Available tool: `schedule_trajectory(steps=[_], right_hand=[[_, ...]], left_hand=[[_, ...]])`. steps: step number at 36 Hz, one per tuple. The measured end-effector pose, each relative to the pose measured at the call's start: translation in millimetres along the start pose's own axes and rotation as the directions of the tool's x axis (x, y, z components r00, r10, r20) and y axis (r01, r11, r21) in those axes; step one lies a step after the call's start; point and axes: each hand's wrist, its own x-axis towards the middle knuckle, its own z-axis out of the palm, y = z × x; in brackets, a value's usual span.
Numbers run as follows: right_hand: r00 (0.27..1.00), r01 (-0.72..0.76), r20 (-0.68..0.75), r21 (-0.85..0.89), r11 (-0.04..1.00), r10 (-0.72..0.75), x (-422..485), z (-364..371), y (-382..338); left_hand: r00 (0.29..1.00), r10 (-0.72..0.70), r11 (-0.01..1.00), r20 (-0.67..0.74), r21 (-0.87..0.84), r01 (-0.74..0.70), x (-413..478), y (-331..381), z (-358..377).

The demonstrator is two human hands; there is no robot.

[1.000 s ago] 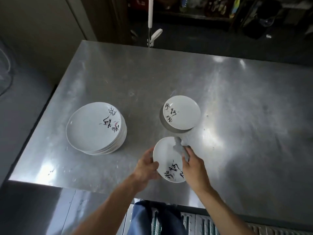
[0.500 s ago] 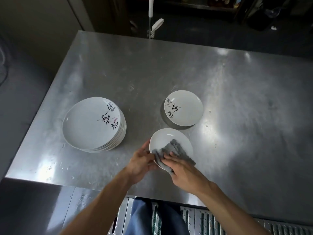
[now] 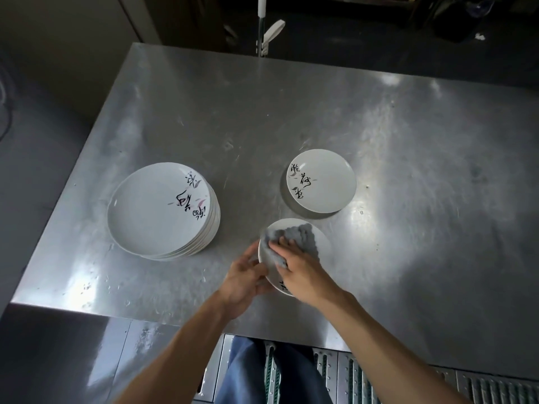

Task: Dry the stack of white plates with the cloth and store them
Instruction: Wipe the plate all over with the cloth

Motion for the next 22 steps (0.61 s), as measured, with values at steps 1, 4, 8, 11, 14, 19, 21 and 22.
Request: schedule_trajectory(steps=[1, 4, 8, 11, 14, 19, 21, 22], right_hand=[[0.999, 0.037, 0.010, 0.017, 0.999, -0.037, -5, 1, -1], [0.982, 0.179, 0.030, 0.124, 0.976, -0.184, -26, 1, 1], [0.968, 0.251, 0.047, -0.050, 0.967, -0.248, -47, 2, 21], [0.993, 0.118, 0.018, -0.048, 0.992, -0.117, -48, 1, 35], [0.993, -0.109, -0.029, 0.223, 0.969, 0.118, -36, -3, 31], [0.898, -0.241, -0.132, 0.650, 0.721, 0.420, -13, 3, -1], [0.951, -0.178, -0.095, 0.609, 0.773, 0.294, -18, 9, -11], [0.980, -0.126, -0.063, 0.539, 0.833, 0.189, -20, 14, -11]], left_hand=[[1.000, -0.004, 1.000, -0.011, -0.010, 0.004, -1, 1, -1], [0.998, -0.019, 0.999, -0.064, -0.029, 0.018, -2, 0, -6], [0.998, -0.027, 0.997, -0.049, -0.068, 0.023, -2, -3, -13], [0.999, -0.042, 0.999, -0.023, -0.024, 0.042, -3, -5, -11], [0.994, -0.092, 0.994, -0.062, 0.059, 0.096, -1, -6, -7], [0.984, -0.066, 0.988, -0.167, 0.130, 0.088, 4, 6, 4], [0.986, -0.055, 0.976, -0.160, 0.199, 0.087, 5, 7, 6], [0.990, -0.049, 0.968, -0.131, 0.238, 0.079, 5, 7, 6]])
